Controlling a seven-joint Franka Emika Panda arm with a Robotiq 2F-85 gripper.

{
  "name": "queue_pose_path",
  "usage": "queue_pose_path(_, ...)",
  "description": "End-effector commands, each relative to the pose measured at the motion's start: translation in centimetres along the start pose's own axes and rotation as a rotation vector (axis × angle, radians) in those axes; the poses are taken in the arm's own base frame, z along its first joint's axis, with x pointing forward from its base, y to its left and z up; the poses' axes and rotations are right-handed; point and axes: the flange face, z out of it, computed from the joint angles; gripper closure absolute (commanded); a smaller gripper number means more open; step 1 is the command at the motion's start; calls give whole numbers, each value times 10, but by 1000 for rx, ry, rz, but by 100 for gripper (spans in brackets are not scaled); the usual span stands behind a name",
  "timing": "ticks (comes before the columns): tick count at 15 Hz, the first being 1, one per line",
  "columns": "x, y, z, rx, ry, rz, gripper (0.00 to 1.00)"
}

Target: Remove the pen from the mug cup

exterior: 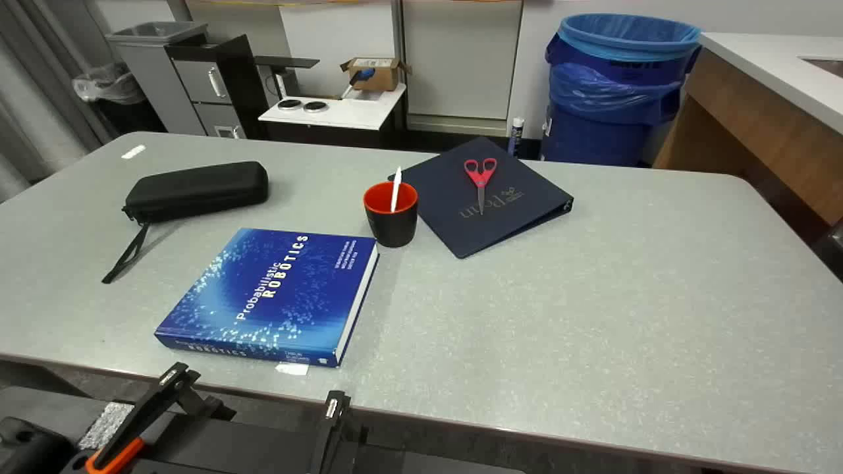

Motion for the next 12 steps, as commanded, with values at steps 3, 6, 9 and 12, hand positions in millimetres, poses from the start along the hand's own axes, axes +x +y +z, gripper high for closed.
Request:
queue_pose_path(3,0,0,0,0,-2,0,0)
queue_pose_path(6,18,12,19,33,-44,-29,0)
queue_pose_path(9,40,40,68,51,-108,-7,0)
queue_pose_path(12,61,69,126,42,-152,53,0)
